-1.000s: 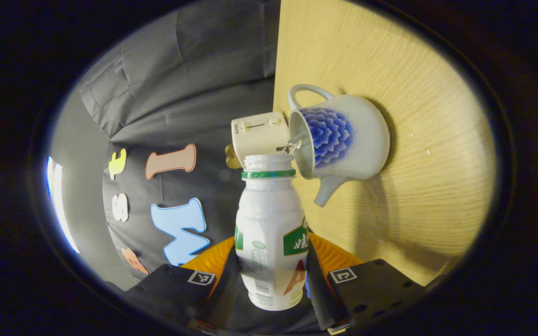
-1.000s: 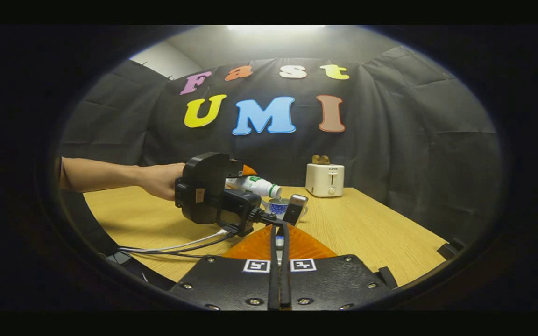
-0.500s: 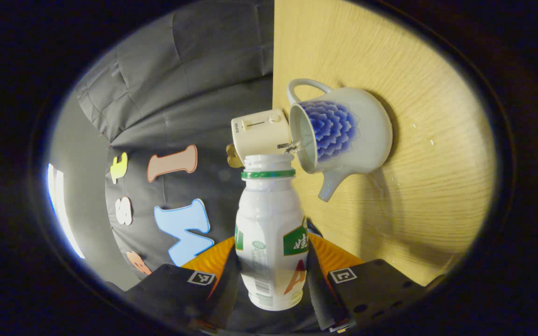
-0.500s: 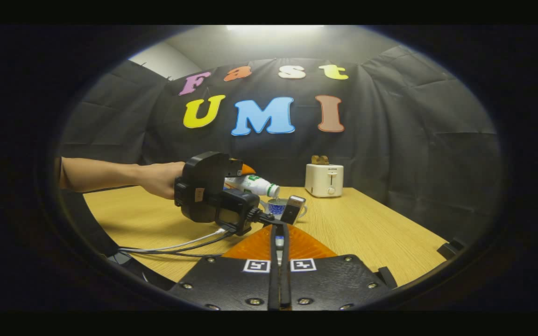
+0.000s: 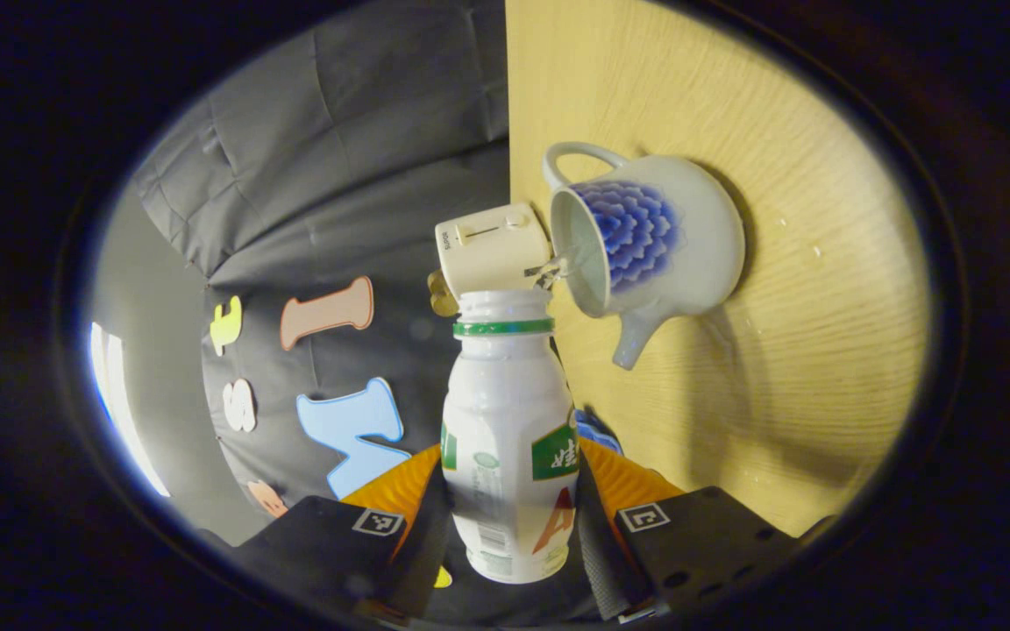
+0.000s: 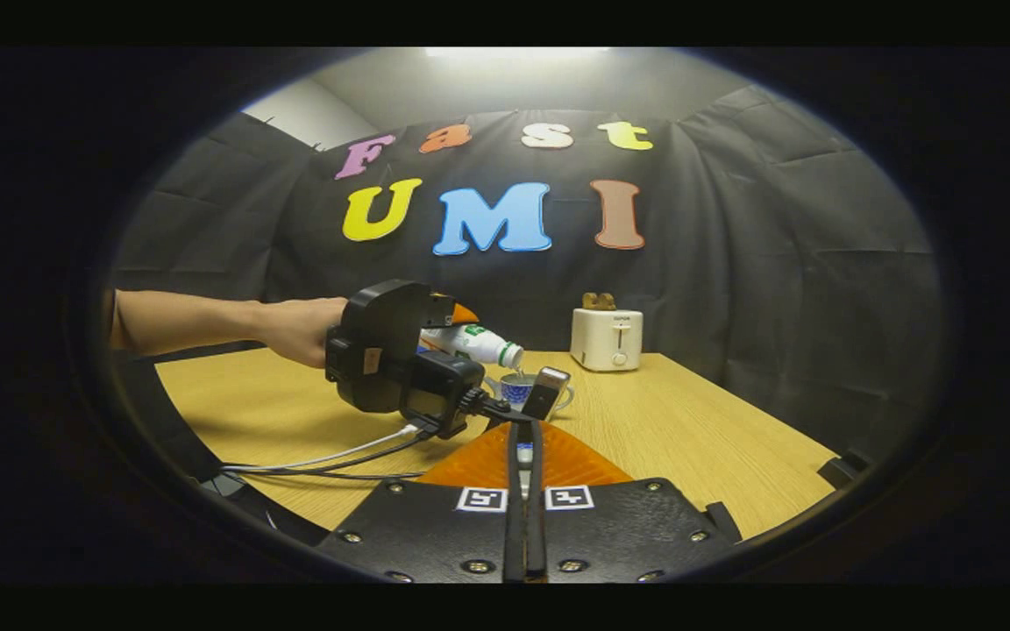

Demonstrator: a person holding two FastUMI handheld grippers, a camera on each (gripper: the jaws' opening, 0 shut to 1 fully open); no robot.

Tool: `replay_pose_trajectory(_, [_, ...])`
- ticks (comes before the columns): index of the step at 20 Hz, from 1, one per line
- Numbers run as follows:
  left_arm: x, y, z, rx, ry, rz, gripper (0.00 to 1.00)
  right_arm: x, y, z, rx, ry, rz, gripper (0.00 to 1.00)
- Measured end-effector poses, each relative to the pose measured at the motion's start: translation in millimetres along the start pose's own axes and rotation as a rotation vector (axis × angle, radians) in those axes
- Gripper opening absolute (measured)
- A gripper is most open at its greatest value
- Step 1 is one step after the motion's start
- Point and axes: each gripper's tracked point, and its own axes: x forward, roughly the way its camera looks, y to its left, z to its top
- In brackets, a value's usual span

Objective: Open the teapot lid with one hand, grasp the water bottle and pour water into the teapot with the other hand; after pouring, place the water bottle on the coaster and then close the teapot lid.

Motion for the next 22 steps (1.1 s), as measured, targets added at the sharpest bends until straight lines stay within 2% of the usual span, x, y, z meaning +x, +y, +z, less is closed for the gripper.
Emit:
replay_pose_trajectory(1, [0, 0, 0, 0.003, 0.0, 0.0, 0.79, 0, 0, 1, 0.0, 0.0, 0.0, 0.01])
replay_pose_trajectory(4, [0, 4, -2, 0.016, 0.004, 0.005, 0.79, 0, 0, 0, 0.001, 0.001, 0.001, 0.01])
replay_pose_trajectory(6, [0, 6, -3, 0.023, 0.004, 0.008, 0.69, 1, 0, 0, 0.001, 0.002, 0.001, 0.01])
replay_pose_trajectory(8, [1, 6, -3, 0.038, 0.007, 0.006, 0.79, 0, 0, -1, -0.001, 0.003, 0.001, 0.01])
replay_pose_trajectory(9, [0, 7, -4, 0.051, 0.007, 0.011, 0.74, 1, 0, 0, -0.001, 0.003, 0.0, 0.01])
replay_pose_trajectory(12, [1, 9, -4, 0.065, 0.006, 0.01, 0.79, 0, -1, 1, 0.001, -0.002, -0.001, 0.01])
replay_pose_trajectory(13, [1, 9, -3, 0.069, 0.005, 0.011, 0.79, 0, -1, 1, 0.0, -0.001, -0.001, 0.18])
replay_pose_trajectory(14, [0, 11, -3, 0.074, 0.004, 0.014, 0.74, -1, -1, 0, -0.001, -0.001, 0.0, 0.01])
replay_pose_trajectory(16, [1, 13, -2, 0.083, 0.003, 0.018, 0.74, 0, 0, 0, -0.001, 0.002, 0.001, 0.01])
replay_pose_trajectory(17, [0, 14, -2, 0.086, 0.002, 0.019, 0.79, 0, 0, 0, 0.0, 0.002, 0.001, 0.01])
replay_pose_trajectory(18, [1, 14, -2, 0.089, 0.002, 0.02, 0.7, 0, 0, 0, 0.0, 0.001, 0.002, 0.01])
replay_pose_trajectory(19, [1, 14, -1, 0.091, 0.001, 0.02, 0.79, -1, 0, 1, 0.0, 0.001, 0.002, 0.01])
replay_pose_trajectory(22, [0, 16, 0, 0.1, -0.002, 0.023, 0.74, 0, 1, 0, -0.001, 0.003, 0.005, 0.01])
